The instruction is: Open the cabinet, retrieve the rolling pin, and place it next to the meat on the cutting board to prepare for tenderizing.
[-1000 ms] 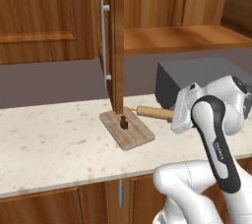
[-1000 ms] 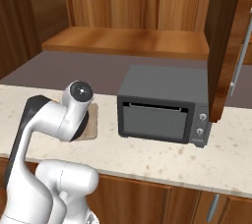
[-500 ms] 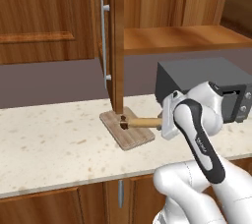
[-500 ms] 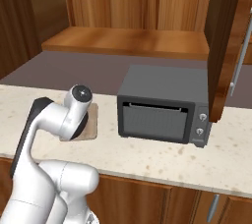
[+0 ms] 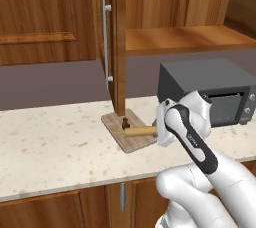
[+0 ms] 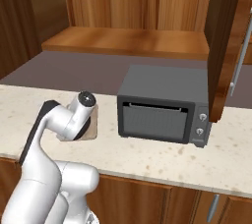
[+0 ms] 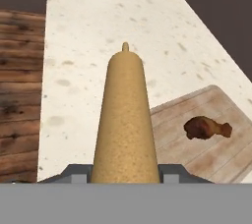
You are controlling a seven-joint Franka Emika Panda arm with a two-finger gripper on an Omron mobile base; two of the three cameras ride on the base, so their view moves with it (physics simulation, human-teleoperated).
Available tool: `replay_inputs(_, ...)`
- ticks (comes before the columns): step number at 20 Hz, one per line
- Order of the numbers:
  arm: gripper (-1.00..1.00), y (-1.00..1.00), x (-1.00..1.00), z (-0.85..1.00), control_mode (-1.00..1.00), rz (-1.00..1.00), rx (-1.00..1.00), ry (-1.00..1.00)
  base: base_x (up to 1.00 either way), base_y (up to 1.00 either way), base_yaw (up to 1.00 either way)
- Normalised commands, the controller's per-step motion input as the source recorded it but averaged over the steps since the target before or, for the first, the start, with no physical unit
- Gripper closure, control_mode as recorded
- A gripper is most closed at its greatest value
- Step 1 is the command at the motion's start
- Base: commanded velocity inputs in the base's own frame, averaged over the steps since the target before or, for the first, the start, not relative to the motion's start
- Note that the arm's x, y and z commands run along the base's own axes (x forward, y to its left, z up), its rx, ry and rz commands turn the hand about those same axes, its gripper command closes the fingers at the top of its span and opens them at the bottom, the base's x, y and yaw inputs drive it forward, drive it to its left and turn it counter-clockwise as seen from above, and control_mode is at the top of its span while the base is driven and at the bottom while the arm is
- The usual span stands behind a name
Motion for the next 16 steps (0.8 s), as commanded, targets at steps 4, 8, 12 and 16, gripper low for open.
replay_inputs(4,1.00,0.04,0.42,-0.33,-1.00,0.07,-0.02,0.00,0.00,0.00,0.00)
replay_inputs(8,1.00,0.08,0.48,-0.30,-1.00,0.05,-0.03,0.00,0.00,0.00,0.00)
replay_inputs(12,1.00,0.08,0.52,-0.25,-1.00,0.04,-0.04,0.01,0.00,0.00,0.00)
replay_inputs(16,1.00,0.08,0.45,-0.30,-1.00,0.04,-0.04,0.01,0.00,0.00,0.00)
